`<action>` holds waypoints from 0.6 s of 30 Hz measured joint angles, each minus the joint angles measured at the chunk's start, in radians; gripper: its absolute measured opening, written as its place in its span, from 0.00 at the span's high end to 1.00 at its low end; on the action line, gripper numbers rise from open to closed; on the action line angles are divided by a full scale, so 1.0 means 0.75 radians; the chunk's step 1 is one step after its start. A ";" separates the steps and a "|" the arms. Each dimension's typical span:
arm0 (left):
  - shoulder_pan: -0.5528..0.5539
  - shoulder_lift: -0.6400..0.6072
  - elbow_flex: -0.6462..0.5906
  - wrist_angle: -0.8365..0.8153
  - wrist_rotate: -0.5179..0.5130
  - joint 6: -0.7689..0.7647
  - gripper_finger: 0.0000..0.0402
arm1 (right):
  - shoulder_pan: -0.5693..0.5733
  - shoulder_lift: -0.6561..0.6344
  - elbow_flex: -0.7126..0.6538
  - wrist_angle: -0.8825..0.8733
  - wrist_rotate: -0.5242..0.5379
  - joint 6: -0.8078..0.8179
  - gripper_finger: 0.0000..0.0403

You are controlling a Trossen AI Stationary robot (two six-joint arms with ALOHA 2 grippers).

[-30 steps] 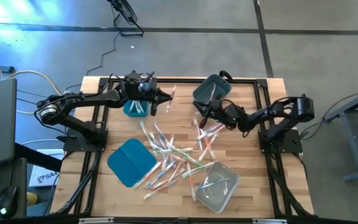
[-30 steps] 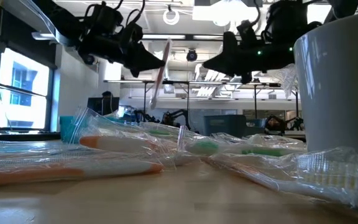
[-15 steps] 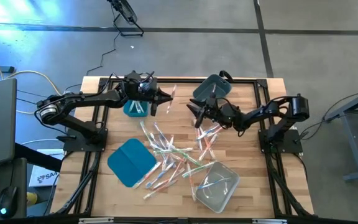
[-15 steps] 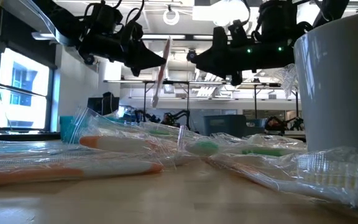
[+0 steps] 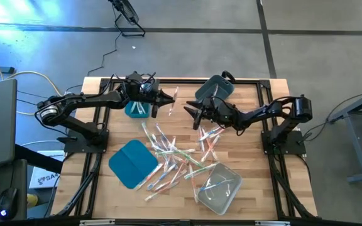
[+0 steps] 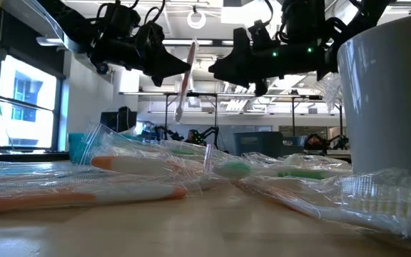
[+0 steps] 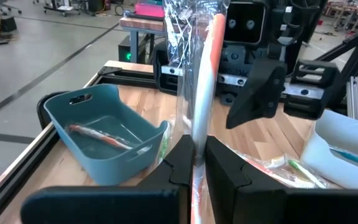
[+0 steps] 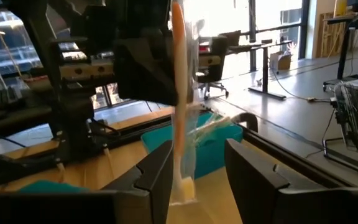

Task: Pick & Place Toothbrushes
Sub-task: Put the orange toothbrush into the dark gray bin

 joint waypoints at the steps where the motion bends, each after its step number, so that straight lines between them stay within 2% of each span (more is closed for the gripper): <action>1: 0.000 0.000 0.000 0.000 0.000 0.000 0.95 | 0.000 0.000 0.000 -0.002 -0.017 0.000 0.66; 9: 0.000 0.000 0.000 0.007 0.001 0.001 0.95 | 0.001 0.004 0.001 0.000 -0.124 0.000 0.66; 18: 0.000 0.000 0.000 0.017 0.005 0.001 0.95 | 0.003 0.200 0.118 0.061 -0.128 -0.006 0.66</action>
